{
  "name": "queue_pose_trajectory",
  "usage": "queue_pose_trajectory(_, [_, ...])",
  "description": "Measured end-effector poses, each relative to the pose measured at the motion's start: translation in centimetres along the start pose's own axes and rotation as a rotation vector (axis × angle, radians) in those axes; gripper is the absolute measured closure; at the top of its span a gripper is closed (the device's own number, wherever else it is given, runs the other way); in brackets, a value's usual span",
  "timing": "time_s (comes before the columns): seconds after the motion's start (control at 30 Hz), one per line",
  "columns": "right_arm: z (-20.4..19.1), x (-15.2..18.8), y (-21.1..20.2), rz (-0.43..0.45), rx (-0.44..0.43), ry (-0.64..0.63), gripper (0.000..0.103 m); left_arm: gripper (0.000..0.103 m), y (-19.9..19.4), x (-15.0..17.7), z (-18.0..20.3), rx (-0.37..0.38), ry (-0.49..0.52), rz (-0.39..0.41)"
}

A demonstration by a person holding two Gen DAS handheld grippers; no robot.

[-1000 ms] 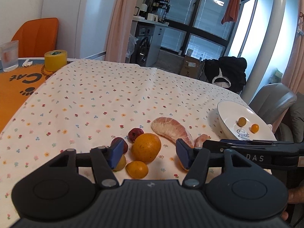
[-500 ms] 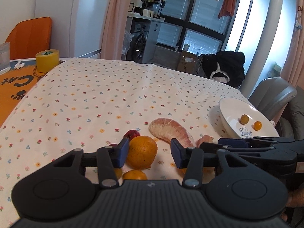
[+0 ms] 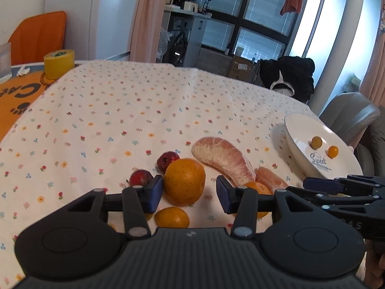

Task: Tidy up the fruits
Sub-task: 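Grasp a pink pomelo segment with the right tool while the left tool grasps the large orange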

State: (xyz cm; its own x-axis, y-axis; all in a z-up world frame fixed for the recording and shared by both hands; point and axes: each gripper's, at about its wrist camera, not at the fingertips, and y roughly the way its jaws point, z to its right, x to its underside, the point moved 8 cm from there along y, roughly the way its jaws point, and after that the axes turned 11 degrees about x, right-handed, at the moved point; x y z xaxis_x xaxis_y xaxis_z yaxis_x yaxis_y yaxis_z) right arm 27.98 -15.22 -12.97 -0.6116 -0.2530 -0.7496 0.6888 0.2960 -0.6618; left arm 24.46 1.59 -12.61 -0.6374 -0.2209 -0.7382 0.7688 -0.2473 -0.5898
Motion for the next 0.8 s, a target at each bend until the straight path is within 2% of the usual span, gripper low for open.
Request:
queue_pose_trajectory(0.03, [-0.2, 0.1, -0.1, -0.001, -0.010, -0.003, 0.062, 0.061, 0.0, 0.1, 0.0, 0.003, 0.002, 0.003])
queue_pose_trajectory(0.07, [-0.4, 0.1, -0.1, -0.002, -0.015, -0.010, 0.062, 0.069, 0.0, 0.1, 0.1, 0.000, 0.007, 0.000])
queue_pose_trajectory(0.17, [-0.8, 0.1, 0.3, -0.012, -0.016, -0.022, 0.062, 0.069, -0.3, 0.1, 0.3, 0.020, 0.001, -0.004])
queue_pose_trajectory(0.43, [-1.9, -0.3, 1.5, -0.016, -0.011, -0.064, 0.059, 0.069, -1.9, -0.3, -0.1, 0.008, 0.005, 0.027])
queue_pose_trajectory(0.6, [-2.6, -0.4, 2.1, -0.024, 0.013, -0.104, 0.059, 0.069, -2.7, -0.7, -0.3, 0.037, -0.026, 0.038])
queue_pose_trajectory(0.8, [-2.9, -0.4, 2.3, -0.033, 0.019, -0.112, 0.056, 0.069, -3.8, -0.8, -0.2, 0.033, -0.016, 0.056])
